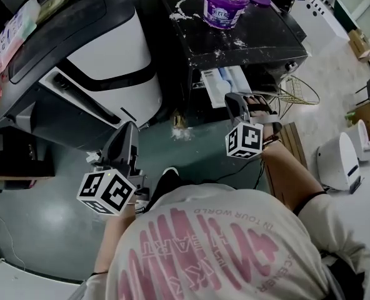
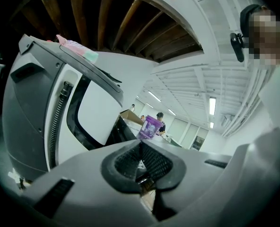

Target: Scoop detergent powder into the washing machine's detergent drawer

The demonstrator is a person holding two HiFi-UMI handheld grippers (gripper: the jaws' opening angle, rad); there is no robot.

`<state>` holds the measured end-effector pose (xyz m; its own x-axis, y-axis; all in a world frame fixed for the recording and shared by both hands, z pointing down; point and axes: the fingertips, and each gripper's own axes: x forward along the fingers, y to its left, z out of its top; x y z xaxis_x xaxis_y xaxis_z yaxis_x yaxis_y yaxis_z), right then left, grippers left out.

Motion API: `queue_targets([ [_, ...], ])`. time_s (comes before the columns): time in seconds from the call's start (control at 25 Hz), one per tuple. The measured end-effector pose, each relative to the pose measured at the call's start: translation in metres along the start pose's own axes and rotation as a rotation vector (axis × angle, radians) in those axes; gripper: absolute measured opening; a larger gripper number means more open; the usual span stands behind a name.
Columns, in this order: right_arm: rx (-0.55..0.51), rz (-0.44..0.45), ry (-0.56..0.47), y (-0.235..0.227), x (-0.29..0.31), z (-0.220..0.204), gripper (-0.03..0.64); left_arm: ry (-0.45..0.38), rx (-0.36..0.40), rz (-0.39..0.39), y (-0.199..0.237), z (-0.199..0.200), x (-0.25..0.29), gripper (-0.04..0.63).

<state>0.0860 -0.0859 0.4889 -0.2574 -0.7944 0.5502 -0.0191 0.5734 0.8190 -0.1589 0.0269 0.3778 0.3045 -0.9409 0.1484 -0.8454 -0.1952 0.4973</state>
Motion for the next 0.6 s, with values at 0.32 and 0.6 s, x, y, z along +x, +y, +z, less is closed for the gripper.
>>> queue_targets([
  [0.32, 0.015, -0.064, -0.058, -0.010, -0.010, 0.003, 0.006, -0.018, 0.012, 0.002, -0.015, 0.003, -0.001, 0.000],
  [0.6, 0.273, -0.062, -0.080, -0.028, -0.015, -0.002, 0.006, -0.026, 0.012, -0.005, -0.026, -0.001, 0.000, 0.000],
])
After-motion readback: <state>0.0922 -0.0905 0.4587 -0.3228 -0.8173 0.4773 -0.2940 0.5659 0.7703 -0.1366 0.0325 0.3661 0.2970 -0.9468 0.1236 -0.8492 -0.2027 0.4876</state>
